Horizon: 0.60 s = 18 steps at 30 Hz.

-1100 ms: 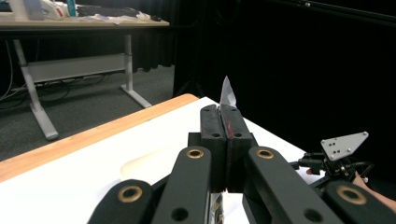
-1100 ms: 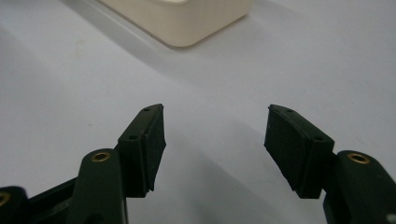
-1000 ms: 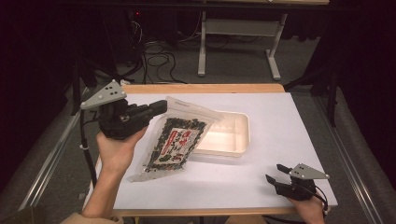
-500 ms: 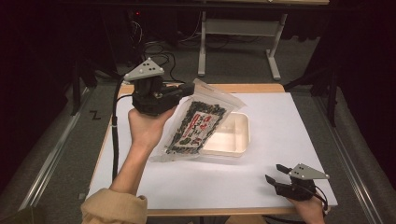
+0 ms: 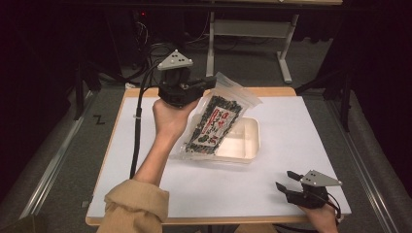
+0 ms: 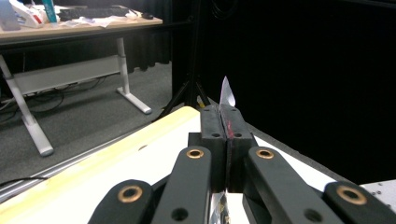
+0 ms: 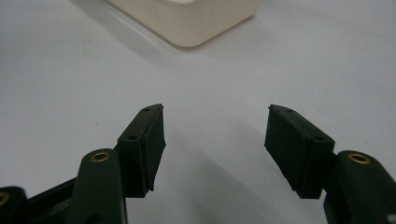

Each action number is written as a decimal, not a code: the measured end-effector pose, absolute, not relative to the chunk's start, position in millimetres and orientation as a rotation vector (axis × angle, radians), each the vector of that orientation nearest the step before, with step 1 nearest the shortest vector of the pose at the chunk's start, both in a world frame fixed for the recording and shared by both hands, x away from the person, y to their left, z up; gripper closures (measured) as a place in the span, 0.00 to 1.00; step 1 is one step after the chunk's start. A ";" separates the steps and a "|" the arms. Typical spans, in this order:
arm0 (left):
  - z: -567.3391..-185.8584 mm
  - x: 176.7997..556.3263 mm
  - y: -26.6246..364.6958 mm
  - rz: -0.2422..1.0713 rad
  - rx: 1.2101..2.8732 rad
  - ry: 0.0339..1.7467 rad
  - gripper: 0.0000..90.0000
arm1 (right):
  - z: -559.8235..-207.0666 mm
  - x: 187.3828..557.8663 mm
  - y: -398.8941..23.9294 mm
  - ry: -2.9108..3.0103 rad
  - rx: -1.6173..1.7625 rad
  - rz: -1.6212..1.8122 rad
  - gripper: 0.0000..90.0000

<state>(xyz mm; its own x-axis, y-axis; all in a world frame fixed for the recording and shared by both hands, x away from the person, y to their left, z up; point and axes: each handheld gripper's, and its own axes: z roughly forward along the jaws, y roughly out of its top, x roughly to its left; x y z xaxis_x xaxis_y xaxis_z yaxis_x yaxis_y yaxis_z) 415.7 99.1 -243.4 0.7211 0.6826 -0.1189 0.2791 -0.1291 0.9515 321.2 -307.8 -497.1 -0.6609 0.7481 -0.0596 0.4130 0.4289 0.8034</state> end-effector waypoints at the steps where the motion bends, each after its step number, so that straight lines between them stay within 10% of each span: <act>1: -244.6 419.5 94.9 0.422 1.718 0.764 1.00 | -497.0 321.2 -307.9 2.277 0.984 1.113 0.43; 18: -237.8 437.3 62.9 0.434 1.728 0.727 1.00 | -496.2 316.0 -309.4 2.269 0.997 1.119 0.43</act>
<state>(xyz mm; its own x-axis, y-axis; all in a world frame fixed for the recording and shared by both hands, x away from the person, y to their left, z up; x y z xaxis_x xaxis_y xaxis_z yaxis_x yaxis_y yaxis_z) 437.3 62.9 -237.8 0.7393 0.6684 -0.0816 0.2448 -0.1539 0.9573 316.0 -309.4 -496.2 -0.6548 0.7539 -0.0535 0.4165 0.4189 0.8069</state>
